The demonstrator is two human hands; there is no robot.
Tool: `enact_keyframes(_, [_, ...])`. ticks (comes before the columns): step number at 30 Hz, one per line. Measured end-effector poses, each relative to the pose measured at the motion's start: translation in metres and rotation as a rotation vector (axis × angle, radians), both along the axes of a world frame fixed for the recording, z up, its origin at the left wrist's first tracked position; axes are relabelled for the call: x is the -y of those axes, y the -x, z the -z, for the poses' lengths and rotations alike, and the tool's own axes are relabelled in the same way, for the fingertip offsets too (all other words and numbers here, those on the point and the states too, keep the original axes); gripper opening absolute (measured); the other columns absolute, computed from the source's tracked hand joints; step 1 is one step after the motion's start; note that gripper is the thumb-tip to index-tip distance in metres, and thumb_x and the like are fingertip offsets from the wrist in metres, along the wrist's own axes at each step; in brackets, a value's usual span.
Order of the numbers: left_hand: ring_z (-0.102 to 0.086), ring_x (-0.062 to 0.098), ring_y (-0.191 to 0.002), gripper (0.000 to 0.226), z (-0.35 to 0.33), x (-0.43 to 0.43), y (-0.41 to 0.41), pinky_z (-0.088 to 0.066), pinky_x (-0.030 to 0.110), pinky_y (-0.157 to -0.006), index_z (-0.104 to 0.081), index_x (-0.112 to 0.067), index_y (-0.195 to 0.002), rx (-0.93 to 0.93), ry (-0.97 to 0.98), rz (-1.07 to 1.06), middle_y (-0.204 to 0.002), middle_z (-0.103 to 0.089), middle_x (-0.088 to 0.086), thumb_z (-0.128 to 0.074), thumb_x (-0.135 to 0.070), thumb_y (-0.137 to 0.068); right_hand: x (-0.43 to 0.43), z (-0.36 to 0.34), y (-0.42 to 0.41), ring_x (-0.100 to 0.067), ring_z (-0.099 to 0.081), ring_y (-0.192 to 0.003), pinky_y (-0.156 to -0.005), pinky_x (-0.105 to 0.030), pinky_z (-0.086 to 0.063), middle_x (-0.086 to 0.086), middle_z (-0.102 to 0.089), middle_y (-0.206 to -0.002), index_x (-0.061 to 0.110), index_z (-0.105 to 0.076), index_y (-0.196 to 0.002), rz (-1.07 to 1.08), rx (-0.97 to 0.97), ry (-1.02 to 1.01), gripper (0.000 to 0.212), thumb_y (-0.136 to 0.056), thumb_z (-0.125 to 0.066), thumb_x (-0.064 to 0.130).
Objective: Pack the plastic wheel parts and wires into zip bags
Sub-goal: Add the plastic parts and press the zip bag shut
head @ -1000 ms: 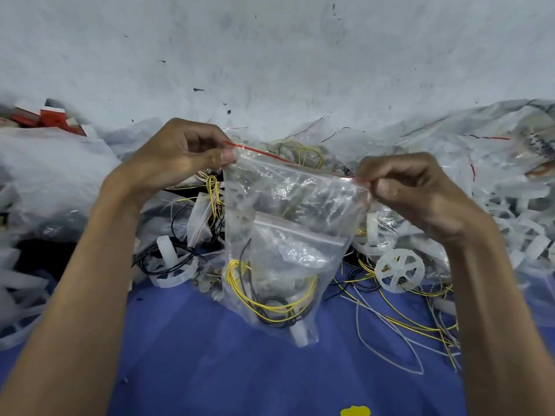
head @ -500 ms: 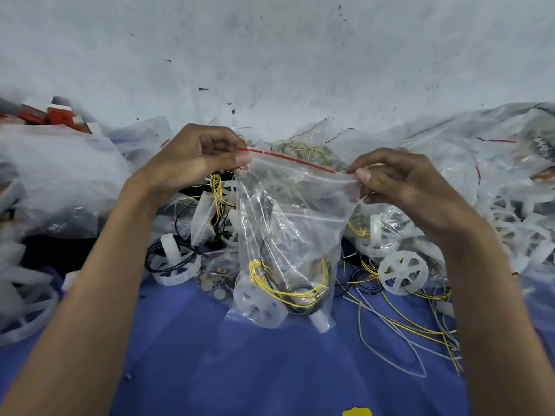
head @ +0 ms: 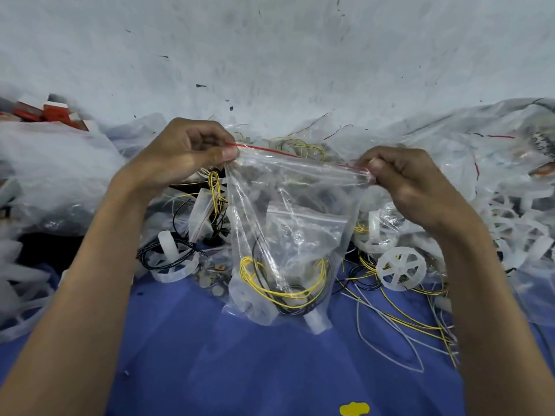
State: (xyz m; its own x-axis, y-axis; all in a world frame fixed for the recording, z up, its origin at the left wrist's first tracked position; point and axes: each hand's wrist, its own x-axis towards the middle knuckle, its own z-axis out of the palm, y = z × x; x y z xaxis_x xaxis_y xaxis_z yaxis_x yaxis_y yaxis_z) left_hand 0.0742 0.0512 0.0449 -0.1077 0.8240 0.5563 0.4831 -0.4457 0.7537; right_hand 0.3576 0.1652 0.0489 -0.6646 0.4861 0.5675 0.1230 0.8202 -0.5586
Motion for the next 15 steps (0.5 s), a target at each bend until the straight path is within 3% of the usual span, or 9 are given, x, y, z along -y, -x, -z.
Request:
enact_keyframes(3, [-0.063, -0.002, -0.066, 0.015, 0.001, -0.002, 0.000, -0.050, 0.012, -0.067, -0.073, -0.030, -0.073, -0.005, -0.023, 0.024, -0.067, -0.069, -0.013, -0.064, -0.018, -0.074, 0.005, 0.001, -0.002, -0.017, -0.055, -0.070, -0.069, -0.021, -0.049, -0.009, -0.057, -0.069, -0.011, -0.056, -0.076, -0.240, -0.065, 0.339, 0.046, -0.088, -0.050, 0.034])
enact_keyframes(5, [-0.063, -0.002, -0.066, 0.019, 0.002, -0.003, 0.001, -0.050, 0.012, -0.066, -0.073, -0.035, -0.074, -0.002, -0.038, 0.031, -0.068, -0.069, -0.013, -0.064, -0.018, -0.075, 0.006, 0.002, -0.004, -0.016, -0.056, -0.069, -0.068, -0.020, -0.049, -0.005, -0.059, -0.069, 0.008, -0.065, -0.071, -0.317, -0.108, 0.401, 0.034, -0.080, -0.060, 0.040])
enact_keyframes(9, [-0.063, -0.002, -0.068, 0.018, 0.005, -0.003, 0.007, -0.048, 0.010, -0.067, -0.073, -0.034, -0.076, 0.022, -0.039, 0.032, -0.070, -0.069, -0.014, -0.064, -0.018, -0.076, 0.004, 0.002, -0.005, -0.009, -0.062, -0.074, -0.076, -0.024, -0.053, 0.008, -0.068, -0.076, 0.027, -0.073, -0.075, -0.295, -0.217, 0.300, 0.002, -0.073, -0.074, 0.028])
enact_keyframes(12, [-0.063, -0.002, -0.069, 0.019, 0.007, -0.003, 0.009, -0.048, 0.011, -0.068, -0.073, -0.033, -0.077, 0.023, -0.021, 0.043, -0.072, -0.070, -0.013, -0.064, -0.018, -0.076, 0.003, -0.001, -0.003, 0.000, -0.060, -0.069, -0.070, -0.016, -0.050, 0.013, -0.066, -0.069, 0.022, -0.070, -0.076, -0.059, -0.184, 0.017, 0.020, -0.083, -0.061, 0.006])
enact_keyframes(15, [-0.062, -0.002, -0.069, 0.016, 0.007, -0.003, 0.010, -0.049, 0.011, -0.068, -0.073, -0.030, -0.077, 0.033, -0.016, 0.037, -0.071, -0.069, -0.014, -0.063, -0.017, -0.076, 0.008, -0.006, 0.007, 0.007, -0.053, -0.055, -0.057, -0.004, -0.037, 0.012, -0.054, -0.058, 0.011, -0.059, -0.076, 0.114, -0.133, -0.227, 0.017, -0.086, -0.046, 0.007])
